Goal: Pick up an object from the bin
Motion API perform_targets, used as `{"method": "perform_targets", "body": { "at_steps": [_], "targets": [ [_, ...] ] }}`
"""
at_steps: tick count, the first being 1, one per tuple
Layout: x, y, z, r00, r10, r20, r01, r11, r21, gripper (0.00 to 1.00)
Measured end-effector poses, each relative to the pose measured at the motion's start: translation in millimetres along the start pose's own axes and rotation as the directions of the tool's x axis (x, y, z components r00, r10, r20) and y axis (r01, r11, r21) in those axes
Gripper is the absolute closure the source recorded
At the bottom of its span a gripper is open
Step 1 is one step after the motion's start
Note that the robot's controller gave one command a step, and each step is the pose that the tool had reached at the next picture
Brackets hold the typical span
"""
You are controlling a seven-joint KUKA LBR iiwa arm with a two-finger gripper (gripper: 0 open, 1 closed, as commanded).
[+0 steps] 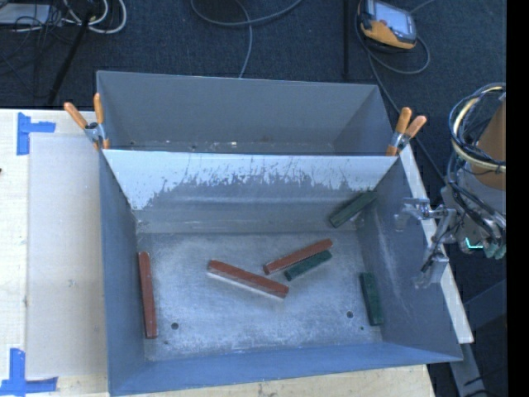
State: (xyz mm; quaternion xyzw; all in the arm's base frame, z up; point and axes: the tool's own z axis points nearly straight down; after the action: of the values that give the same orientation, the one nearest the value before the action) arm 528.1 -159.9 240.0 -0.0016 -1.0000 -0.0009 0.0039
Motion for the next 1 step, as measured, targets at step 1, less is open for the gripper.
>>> {"method": "perform_targets", "body": {
  "at_steps": [1],
  "targets": [
    [30.6, 13.1, 11.4, 0.965, -0.262, 0.004, 0.262, 0.965, 0.002, 0.0]
  ]
}}
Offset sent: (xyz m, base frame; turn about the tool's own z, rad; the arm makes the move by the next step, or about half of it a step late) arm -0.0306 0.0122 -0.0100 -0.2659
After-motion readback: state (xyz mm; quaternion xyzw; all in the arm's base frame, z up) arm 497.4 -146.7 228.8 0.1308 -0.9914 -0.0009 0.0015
